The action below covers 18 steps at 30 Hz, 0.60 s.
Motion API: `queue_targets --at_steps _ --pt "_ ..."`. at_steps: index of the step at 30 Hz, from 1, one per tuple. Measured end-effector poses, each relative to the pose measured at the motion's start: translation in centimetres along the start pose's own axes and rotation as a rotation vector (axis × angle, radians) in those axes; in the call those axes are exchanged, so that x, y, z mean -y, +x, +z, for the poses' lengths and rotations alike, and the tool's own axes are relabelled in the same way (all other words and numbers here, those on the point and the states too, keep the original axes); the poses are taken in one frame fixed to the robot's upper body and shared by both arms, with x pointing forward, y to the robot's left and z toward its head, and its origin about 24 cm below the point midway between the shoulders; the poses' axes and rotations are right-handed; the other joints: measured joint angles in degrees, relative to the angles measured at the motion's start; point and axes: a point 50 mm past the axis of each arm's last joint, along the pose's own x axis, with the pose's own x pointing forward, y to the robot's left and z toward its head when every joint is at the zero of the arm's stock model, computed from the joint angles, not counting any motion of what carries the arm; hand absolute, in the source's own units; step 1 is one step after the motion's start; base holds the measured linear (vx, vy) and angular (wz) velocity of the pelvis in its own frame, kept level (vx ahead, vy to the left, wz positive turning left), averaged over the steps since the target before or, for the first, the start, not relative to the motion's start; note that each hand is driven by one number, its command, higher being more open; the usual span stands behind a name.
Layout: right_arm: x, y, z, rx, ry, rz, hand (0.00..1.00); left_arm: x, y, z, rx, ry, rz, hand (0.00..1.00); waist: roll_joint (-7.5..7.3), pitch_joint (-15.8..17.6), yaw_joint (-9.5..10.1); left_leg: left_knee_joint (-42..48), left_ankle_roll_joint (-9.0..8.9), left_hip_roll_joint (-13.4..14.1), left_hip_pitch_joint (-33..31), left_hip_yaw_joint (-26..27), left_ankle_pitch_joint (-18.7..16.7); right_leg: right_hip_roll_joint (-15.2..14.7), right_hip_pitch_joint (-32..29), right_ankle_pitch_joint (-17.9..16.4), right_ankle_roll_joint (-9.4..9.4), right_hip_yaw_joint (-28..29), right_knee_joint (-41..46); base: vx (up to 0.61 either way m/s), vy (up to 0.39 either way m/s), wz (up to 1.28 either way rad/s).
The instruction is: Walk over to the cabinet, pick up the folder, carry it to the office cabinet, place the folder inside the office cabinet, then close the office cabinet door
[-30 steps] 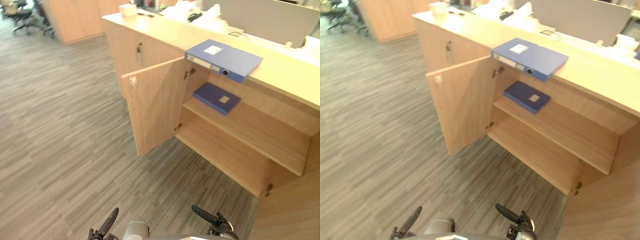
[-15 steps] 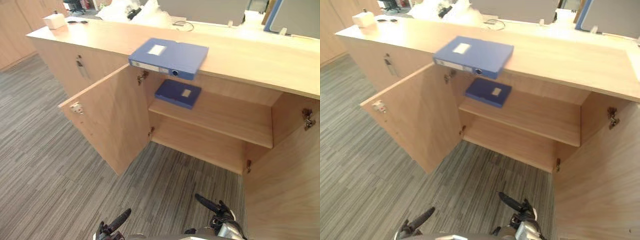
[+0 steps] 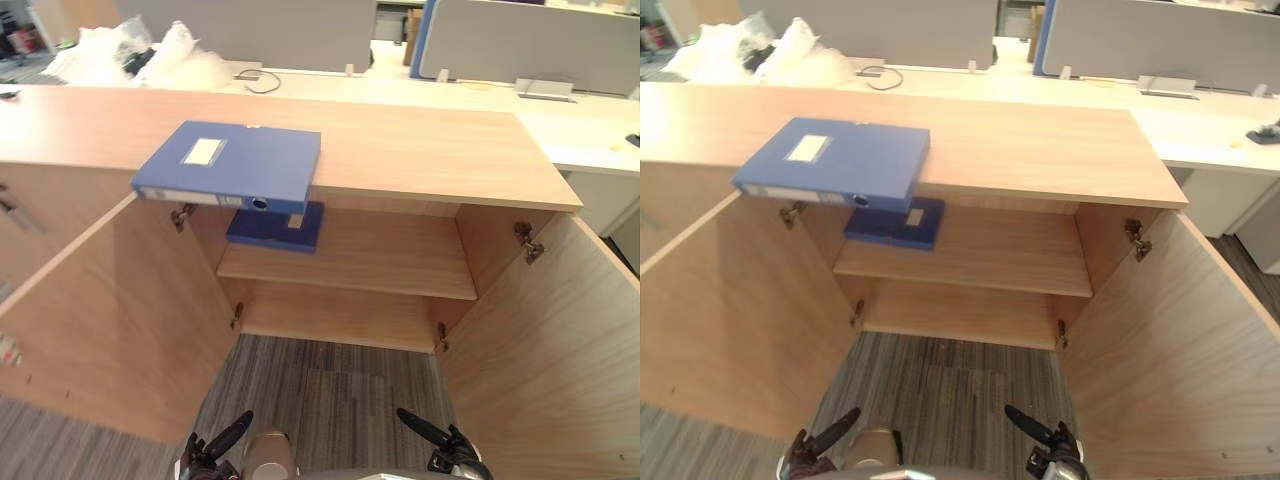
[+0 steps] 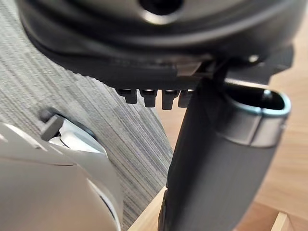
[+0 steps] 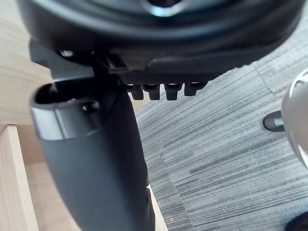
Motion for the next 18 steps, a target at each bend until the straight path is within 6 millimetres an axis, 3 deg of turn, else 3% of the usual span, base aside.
queue_targets --at_steps 1,2,3,5,6,10,13,14,15,18 --pt "0.1 0.0 -0.3 -0.007 -0.003 -0.004 1.00 0.1 0.2 0.3 -0.001 0.012 -0.010 1.00 -0.86 0.10 0.18 -0.43 -1.24 -1.90 0.64 -0.56 2.23 -1.98 0.84 -1.01 2.27 0.80 -0.58 0.31 0.251 -0.17" --pt "-0.4 -0.3 -1.0 -0.025 -0.010 0.012 1.00 0.0 0.4 0.8 0.016 0.025 -0.011 1.00 -2.59 -0.62 -0.48 -2.59 -0.97 -3.87 1.42 -0.92 2.40 -3.20 0.76 -0.62 2.27 0.93 -1.57 0.26 0.185 0.05" --pt "-0.6 -0.4 -1.2 -0.033 -0.006 0.018 1.00 0.1 0.4 0.9 0.021 0.025 -0.013 1.00 -3.05 -0.89 -0.67 -3.13 -0.89 -4.59 1.60 -0.90 2.45 -3.50 0.78 -0.22 2.09 0.89 -2.19 0.17 0.091 0.18" --pt "-1.1 -0.3 -1.1 -0.032 -0.006 0.034 1.00 0.6 0.5 0.6 0.001 0.024 -0.020 1.00 -3.25 -1.22 -0.51 -4.64 -0.74 -5.61 3.09 -0.56 2.54 -4.53 1.22 1.39 2.66 1.11 -2.45 0.11 0.076 -0.03" --pt "-1.3 -0.4 -1.1 -0.032 -0.004 0.042 1.00 0.6 0.4 0.4 -0.011 0.022 -0.020 1.00 -3.24 -1.62 -0.51 -7.35 0.18 -6.05 4.60 -0.05 3.39 -5.17 1.21 2.44 3.38 1.18 -2.48 0.07 0.048 -0.13" --pt "-0.9 -0.3 -1.1 -0.031 -0.007 0.034 1.00 0.5 0.3 -0.3 -0.036 0.026 -0.017 1.00 -2.46 -1.96 -0.60 -18.23 1.01 -7.93 10.69 1.73 7.92 -7.26 0.47 3.99 4.36 2.69 -1.07 0.05 0.009 -0.20" --pt "1.0 0.0 -0.9 -0.031 -0.030 -0.009 1.00 0.7 0.0 -1.2 -0.063 0.020 -0.020 1.00 -0.39 -1.96 -0.66 -23.24 1.37 -9.12 14.84 2.11 8.25 -9.44 -3.84 3.80 4.54 4.29 8.87 0.03 0.105 -0.33" --pt "1.5 0.0 -0.8 -0.027 -0.042 -0.020 1.00 0.8 -0.1 -1.3 -0.066 0.020 -0.023 1.00 -0.06 -1.75 -0.64 -24.39 1.43 -9.62 16.15 2.08 8.17 -10.99 -7.52 3.67 4.37 5.38 16.88 0.02 0.140 -0.27" --pt "1.7 -0.2 -1.3 -0.036 -0.044 -0.024 1.00 0.7 0.0 -1.2 -0.062 0.027 -0.025 1.00 -0.72 -1.45 -0.91 -24.64 1.75 -10.97 17.17 2.17 7.97 -13.14 -10.80 3.71 4.12 5.82 24.87 0.02 0.124 -0.18" --pt "1.7 -0.4 -1.8 -0.048 -0.050 -0.021 1.00 0.1 0.0 -0.9 -0.049 0.032 -0.017 1.00 -2.42 -1.81 -1.04 -25.24 2.50 -12.67 18.31 2.17 7.81 -16.10 -13.57 4.40 3.10 5.73 31.70 0.03 0.061 0.01"
